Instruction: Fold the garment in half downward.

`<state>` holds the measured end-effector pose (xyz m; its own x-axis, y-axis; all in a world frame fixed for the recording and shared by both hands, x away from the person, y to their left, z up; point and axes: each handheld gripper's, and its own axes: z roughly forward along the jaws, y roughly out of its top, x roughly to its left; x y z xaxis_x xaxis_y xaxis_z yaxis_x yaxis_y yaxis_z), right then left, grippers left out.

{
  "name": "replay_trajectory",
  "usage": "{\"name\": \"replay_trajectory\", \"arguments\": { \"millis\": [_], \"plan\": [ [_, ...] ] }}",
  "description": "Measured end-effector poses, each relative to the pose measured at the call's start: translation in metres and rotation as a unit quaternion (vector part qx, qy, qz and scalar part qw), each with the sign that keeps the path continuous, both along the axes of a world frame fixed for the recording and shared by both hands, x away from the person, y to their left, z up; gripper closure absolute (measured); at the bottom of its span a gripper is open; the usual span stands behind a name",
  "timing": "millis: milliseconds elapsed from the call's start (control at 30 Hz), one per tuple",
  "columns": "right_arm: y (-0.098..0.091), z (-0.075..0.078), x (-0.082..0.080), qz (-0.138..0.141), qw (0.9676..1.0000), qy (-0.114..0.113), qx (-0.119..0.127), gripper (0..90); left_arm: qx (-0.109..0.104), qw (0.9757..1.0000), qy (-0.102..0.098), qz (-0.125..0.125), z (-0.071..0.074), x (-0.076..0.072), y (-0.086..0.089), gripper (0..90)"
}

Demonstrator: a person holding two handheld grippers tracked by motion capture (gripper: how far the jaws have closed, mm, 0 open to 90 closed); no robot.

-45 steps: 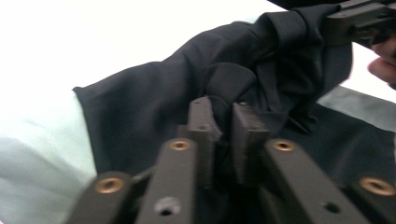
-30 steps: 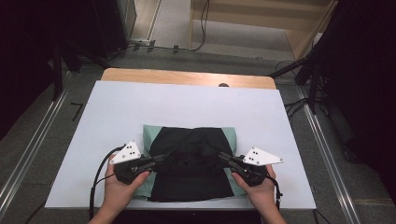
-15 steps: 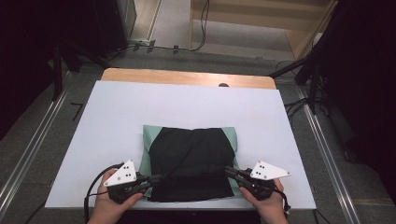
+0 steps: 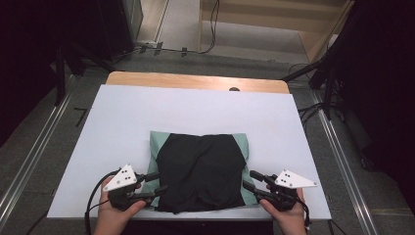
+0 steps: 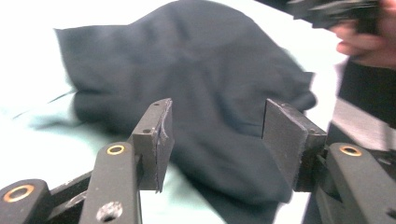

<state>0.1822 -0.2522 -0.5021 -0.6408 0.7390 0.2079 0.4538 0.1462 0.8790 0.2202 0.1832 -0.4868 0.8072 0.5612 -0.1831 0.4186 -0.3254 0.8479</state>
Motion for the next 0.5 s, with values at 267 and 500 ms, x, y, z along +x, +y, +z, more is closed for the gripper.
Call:
{"name": "replay_trajectory", "arguments": {
  "millis": [267,500],
  "plan": [
    [0.029,-0.015,0.016,-0.027,0.9964,0.069,-0.040,47.7,0.080,0.9957,0.025,0.040,-0.016,0.005,-0.028,44.8],
    [0.025,-0.021,0.018,-0.030,0.9930,0.088,-0.072,84.7,0.094,0.9935,0.055,0.034,-0.017,0.011,-0.020,87.2]
  ]
}}
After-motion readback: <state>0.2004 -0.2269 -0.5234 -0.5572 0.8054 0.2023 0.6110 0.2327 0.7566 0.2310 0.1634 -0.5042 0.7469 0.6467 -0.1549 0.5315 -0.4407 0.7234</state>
